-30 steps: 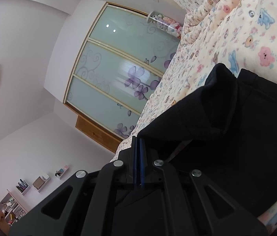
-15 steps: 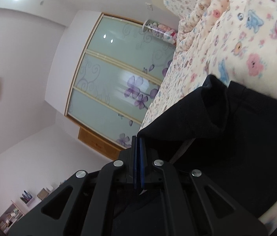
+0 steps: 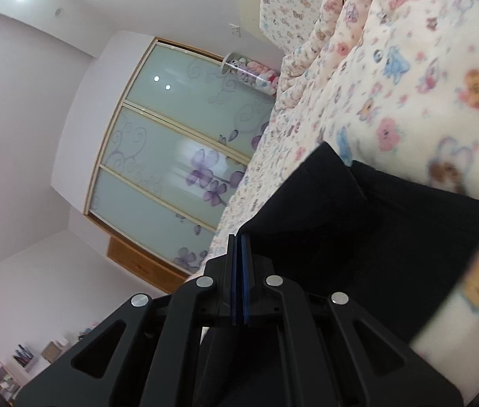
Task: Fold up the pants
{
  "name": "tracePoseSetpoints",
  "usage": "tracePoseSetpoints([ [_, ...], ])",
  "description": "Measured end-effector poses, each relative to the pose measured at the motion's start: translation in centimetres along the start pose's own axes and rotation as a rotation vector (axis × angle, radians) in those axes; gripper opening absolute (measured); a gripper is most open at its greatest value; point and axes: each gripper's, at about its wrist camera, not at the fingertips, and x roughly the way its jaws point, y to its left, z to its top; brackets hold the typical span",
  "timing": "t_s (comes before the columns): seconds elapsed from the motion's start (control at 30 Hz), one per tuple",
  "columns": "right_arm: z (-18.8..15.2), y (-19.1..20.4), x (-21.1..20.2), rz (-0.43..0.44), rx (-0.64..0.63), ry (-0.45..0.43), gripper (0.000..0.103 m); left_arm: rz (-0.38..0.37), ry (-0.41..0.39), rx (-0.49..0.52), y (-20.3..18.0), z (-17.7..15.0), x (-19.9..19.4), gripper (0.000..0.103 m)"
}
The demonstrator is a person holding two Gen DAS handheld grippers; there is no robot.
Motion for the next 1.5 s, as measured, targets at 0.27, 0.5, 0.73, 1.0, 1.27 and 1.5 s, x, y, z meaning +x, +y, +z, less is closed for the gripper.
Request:
tracePoseSetpoints([
  [0.27,-0.7,-0.7,-0.5,-0.077,0.016,0.005,0.003,-0.005,-0.069,-0.008,1.2,8.1,-4.3,0.086],
  [0.5,-1.0,-0.6,0.4,-0.085,-0.006,0.029,0.002,0.095,0.048,-0.146,5.3,13.9,-0.7,0.072],
  [0.73,-1.3,-0.3,1.3,-0.082,-0.023,0.055,0.003,0.094,0.061,-0.218,7.0,16.8,2.1,0.072],
  [1.0,-1.1,-0.4,1.7,-0.071,-0.021,0.066,0.003,0.063,-0.035,-0.212,7.9,17.9,1.1,0.01],
  [1.27,-1.1,-0.3,1.5,-0.053,-0.027,0.063,0.003,0.083,-0.113,-0.066,5.4,16.9,-1.6,0.007],
  [1.5,-0.7,0.9,0.4,-0.047,-0.045,0.045,0.003,0.024,-0.153,-0.039,5.7,14.8,-6.2,0.007],
])
